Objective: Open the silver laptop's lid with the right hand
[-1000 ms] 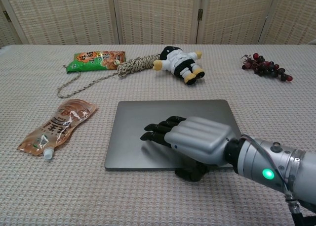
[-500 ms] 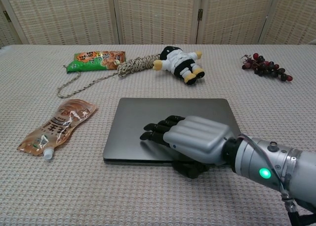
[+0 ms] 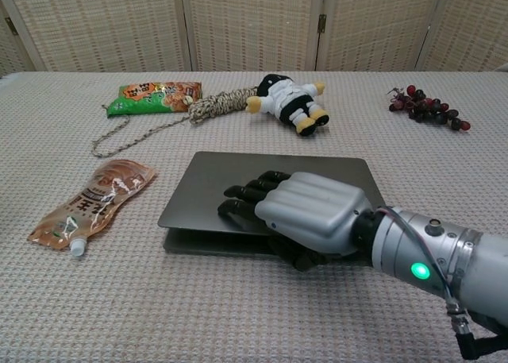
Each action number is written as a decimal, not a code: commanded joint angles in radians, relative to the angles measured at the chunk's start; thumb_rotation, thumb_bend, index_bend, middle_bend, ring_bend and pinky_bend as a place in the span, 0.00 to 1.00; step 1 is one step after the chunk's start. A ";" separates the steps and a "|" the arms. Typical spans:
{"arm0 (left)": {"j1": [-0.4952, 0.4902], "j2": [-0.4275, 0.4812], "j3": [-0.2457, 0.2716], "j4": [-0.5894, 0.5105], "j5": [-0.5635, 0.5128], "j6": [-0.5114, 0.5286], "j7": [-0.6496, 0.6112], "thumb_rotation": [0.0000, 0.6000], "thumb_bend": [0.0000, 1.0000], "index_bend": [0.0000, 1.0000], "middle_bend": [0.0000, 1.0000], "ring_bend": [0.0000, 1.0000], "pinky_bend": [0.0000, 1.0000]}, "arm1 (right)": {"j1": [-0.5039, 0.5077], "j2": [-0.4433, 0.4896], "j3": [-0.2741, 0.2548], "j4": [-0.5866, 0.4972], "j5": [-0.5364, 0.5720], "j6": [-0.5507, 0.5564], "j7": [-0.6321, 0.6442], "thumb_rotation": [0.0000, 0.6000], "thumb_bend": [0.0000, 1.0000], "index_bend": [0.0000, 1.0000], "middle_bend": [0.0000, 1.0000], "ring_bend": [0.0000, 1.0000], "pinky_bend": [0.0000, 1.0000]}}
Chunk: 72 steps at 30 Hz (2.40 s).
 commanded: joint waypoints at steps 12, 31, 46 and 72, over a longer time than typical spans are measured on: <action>-0.084 -0.057 0.049 0.035 0.123 -0.061 -0.037 1.00 0.41 0.05 0.06 0.04 0.00 | 0.028 0.025 0.045 -0.066 0.080 0.045 -0.150 1.00 0.75 0.00 0.00 0.00 0.00; -0.302 -0.105 0.067 -0.049 0.174 -0.342 0.003 1.00 0.60 0.02 0.06 0.01 0.00 | 0.067 0.033 0.067 -0.087 0.152 0.075 -0.221 1.00 0.75 0.00 0.00 0.00 0.00; -0.422 -0.194 0.001 -0.039 -0.002 -0.554 0.094 1.00 0.61 0.00 0.05 0.00 0.00 | 0.098 0.028 0.083 -0.087 0.196 0.102 -0.249 1.00 0.75 0.00 0.00 0.00 0.00; -0.474 -0.261 0.000 -0.023 -0.151 -0.624 0.239 1.00 0.61 0.01 0.05 0.00 0.00 | 0.125 -0.025 0.100 -0.030 0.228 0.155 -0.252 1.00 0.64 0.00 0.00 0.00 0.00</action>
